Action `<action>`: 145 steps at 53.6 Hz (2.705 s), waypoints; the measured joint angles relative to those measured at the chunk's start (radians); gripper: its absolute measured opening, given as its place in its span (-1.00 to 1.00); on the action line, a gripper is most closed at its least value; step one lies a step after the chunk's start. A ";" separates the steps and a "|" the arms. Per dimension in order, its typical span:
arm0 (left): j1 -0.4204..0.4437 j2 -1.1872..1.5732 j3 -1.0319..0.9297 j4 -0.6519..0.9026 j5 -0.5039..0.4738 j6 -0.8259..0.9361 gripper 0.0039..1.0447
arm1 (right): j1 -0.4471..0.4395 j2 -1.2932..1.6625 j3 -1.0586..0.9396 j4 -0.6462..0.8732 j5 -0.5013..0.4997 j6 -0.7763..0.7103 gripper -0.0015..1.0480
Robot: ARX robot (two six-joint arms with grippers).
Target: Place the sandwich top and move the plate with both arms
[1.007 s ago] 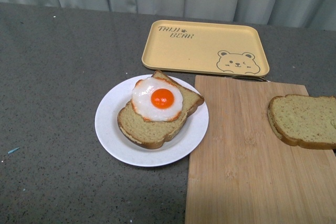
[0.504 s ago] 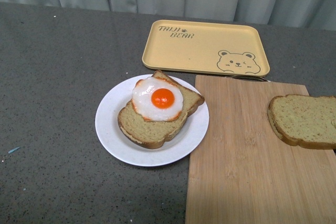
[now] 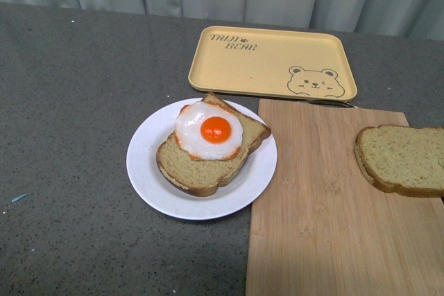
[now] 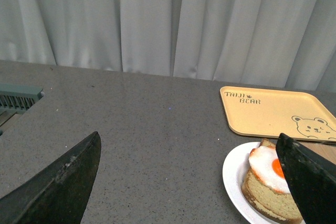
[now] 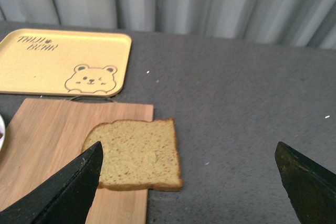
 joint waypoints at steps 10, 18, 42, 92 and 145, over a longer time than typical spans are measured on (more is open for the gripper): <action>0.000 0.000 0.000 0.000 0.000 0.000 0.88 | -0.124 0.372 0.119 0.028 -0.191 0.007 0.82; 0.000 0.000 0.000 0.000 0.000 0.000 0.88 | -0.203 0.611 0.241 -0.024 -0.314 0.010 0.82; 0.000 0.000 0.000 0.000 0.000 0.000 0.88 | -0.261 1.168 0.613 -0.228 -0.513 0.023 0.82; 0.000 0.000 0.000 0.000 0.000 0.000 0.88 | -0.167 1.240 0.674 -0.130 -0.696 0.237 -0.94; 0.000 0.000 0.000 0.000 0.000 0.000 0.88 | 0.418 1.532 1.053 -0.101 -0.787 0.439 -0.94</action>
